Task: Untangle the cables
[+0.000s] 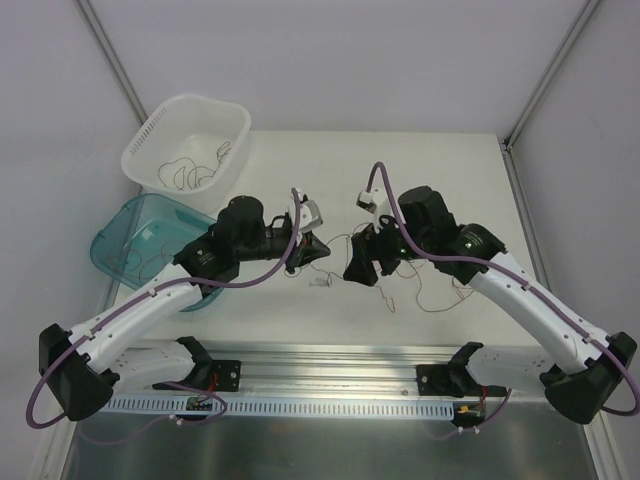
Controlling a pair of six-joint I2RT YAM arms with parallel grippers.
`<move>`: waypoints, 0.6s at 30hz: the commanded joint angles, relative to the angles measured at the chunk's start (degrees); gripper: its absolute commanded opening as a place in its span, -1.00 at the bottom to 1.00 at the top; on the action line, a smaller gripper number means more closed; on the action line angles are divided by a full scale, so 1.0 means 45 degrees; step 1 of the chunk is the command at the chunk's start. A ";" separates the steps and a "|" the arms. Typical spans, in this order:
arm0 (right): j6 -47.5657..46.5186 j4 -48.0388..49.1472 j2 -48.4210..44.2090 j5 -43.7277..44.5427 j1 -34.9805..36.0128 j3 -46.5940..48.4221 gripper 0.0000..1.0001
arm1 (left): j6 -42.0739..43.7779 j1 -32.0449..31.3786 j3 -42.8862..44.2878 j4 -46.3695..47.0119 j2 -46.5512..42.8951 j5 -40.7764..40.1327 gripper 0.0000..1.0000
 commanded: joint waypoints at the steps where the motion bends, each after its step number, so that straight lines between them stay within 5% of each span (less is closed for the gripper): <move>1: 0.0479 0.1095 -0.1202 0.1182 -0.0560 -0.0463 0.63 | -0.0836 0.0039 0.1420 -0.0852 -0.0103 -0.2295 -1.00; 10: 0.0578 0.1586 -0.2981 0.4054 -0.0816 -0.1869 0.96 | -0.1716 0.1189 0.3530 -0.2281 0.0698 -0.4117 -1.00; 18: 0.0812 0.1293 -0.3294 0.4622 -0.0797 -0.2710 0.99 | -0.2479 0.4486 0.6260 -0.3238 0.2104 -0.4137 -1.00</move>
